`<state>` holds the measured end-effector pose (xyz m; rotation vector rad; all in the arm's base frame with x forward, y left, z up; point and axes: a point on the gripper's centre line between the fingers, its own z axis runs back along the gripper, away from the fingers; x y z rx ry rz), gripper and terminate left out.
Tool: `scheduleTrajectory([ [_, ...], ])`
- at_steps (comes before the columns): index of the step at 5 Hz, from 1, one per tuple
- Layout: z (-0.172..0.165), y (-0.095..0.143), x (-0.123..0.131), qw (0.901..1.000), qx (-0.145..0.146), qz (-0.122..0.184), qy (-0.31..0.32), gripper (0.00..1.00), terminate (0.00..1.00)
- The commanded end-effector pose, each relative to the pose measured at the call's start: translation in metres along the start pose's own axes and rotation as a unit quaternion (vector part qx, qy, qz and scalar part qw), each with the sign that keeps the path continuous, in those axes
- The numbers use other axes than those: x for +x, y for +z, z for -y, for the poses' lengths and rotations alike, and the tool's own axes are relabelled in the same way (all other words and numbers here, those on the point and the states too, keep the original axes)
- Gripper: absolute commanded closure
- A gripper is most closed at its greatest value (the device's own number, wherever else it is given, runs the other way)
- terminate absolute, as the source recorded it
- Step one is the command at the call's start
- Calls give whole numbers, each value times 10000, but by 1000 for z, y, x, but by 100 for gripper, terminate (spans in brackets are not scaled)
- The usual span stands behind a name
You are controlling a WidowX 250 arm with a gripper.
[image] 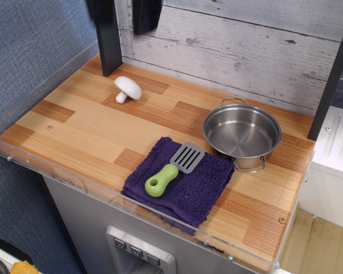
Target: Move the spatula and place on purple towel
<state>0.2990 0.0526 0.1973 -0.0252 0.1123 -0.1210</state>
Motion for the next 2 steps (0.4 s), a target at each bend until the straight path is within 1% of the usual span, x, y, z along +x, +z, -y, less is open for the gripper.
scheduleTrajectory([
  [1, 11, -1, 40, 9980, 111, 557, -279, 0, 0],
  [2, 19, 0, 26, 9968, 292, 687, -280, 0, 0],
])
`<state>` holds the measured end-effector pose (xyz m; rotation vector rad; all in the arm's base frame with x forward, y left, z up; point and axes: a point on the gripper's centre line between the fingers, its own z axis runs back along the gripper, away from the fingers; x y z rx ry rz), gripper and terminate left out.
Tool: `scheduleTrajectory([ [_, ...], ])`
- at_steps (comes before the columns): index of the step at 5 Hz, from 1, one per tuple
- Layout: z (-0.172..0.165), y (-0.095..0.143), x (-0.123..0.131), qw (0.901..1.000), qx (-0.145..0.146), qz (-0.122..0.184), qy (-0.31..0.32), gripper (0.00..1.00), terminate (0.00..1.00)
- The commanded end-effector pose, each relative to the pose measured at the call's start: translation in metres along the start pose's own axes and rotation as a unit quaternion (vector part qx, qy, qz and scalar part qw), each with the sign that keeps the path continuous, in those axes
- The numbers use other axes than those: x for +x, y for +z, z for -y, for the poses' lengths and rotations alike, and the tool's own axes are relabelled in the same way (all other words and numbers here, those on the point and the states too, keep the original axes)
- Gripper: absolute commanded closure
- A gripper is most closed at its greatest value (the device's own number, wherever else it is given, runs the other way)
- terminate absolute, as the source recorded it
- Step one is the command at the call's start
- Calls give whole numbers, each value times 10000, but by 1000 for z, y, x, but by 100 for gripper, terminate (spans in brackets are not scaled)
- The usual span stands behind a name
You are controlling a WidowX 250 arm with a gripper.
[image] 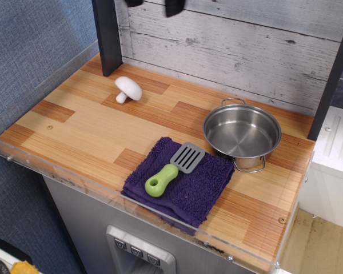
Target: Move the spatula and place on purple towel
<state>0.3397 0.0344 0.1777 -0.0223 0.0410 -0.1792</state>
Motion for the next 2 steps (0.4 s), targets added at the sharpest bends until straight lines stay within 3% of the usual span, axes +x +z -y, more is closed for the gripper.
scheduleTrajectory([
  [1, 8, 30, -34, 9979, 327, 512, 216, 0, 0],
  [2, 3, 38, -46, 9974, 273, 557, 365, 0, 100],
])
